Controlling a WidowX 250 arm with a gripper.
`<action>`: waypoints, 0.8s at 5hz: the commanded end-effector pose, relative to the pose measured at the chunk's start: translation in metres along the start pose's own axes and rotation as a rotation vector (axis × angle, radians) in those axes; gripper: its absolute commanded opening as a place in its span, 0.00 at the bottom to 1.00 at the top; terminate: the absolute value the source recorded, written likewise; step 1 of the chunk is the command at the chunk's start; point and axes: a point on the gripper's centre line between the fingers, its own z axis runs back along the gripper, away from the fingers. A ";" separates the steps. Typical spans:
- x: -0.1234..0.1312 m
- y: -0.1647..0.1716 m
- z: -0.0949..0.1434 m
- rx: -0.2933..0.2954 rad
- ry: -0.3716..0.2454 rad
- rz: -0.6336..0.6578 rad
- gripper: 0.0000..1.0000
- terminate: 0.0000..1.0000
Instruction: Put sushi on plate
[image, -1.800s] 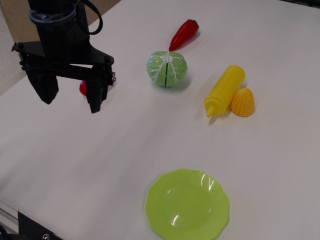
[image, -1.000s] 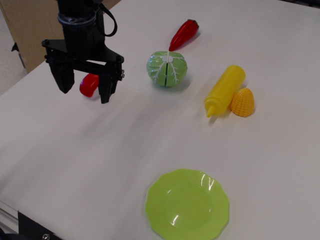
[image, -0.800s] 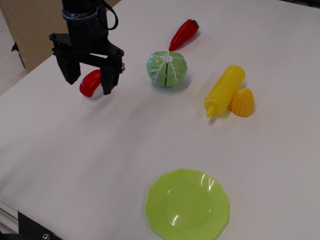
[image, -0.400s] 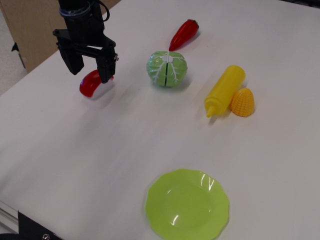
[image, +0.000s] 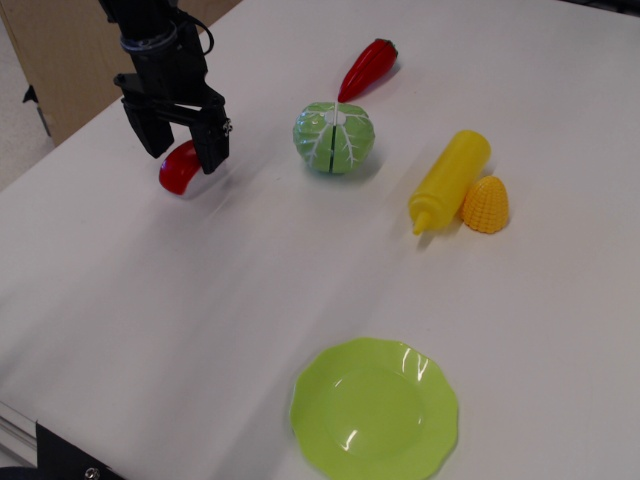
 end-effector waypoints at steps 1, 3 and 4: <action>0.008 -0.006 0.005 0.030 -0.009 -0.021 0.00 0.00; 0.002 -0.008 0.019 0.084 0.015 0.035 0.00 0.00; -0.008 -0.017 0.044 0.071 -0.013 0.104 0.00 0.00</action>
